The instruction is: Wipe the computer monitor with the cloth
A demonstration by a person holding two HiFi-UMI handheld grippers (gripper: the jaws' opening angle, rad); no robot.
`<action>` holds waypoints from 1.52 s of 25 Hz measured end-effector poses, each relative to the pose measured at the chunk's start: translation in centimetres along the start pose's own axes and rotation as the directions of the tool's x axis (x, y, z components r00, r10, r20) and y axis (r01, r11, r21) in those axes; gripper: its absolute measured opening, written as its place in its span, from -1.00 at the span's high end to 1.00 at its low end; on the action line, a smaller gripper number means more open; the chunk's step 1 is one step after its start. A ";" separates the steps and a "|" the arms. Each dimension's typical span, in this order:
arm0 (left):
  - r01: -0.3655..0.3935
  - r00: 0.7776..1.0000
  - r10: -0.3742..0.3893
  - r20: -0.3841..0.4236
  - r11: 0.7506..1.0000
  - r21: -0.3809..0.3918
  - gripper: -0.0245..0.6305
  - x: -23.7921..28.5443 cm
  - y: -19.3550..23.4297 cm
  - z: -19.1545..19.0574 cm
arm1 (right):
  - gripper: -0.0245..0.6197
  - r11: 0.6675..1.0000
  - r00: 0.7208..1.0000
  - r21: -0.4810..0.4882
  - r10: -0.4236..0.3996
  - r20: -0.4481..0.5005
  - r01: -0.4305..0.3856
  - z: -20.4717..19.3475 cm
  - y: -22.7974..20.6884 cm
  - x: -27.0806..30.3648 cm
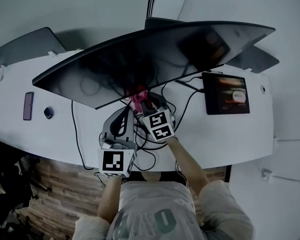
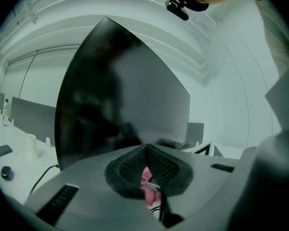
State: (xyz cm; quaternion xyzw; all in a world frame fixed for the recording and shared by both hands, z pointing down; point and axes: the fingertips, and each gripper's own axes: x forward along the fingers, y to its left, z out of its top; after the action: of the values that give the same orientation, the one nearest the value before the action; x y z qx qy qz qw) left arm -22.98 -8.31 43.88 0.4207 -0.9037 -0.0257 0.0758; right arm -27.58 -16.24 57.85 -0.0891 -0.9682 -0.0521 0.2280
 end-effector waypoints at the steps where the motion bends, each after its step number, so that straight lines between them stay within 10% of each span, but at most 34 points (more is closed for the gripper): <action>1: -0.015 1.000 0.015 0.002 1.000 -0.012 0.88 0.5 -0.5 -0.1 | 0.77 1.000 1.000 0.005 -0.001 0.002 0.001 -0.1 -1.1 -0.3; 17: -0.071 0.997 0.073 0.029 0.996 -0.050 0.88 8.7 -9.9 -1.6 | 0.76 0.998 0.998 0.008 -0.057 0.031 0.057 -2.8 -17.3 -4.6; 38: 0.111 0.994 -0.111 -0.006 0.994 0.014 0.88 18.6 -21.0 -2.9 | 0.77 0.971 0.971 -0.030 -0.239 -0.001 0.239 -5.2 -33.8 -9.2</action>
State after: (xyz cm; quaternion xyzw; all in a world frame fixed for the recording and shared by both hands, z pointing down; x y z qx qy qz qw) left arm -18.41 -36.02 46.53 0.4709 -0.8788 -0.0225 0.0735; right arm -23.86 -51.39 56.28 0.0246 -0.9705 -0.0937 0.2209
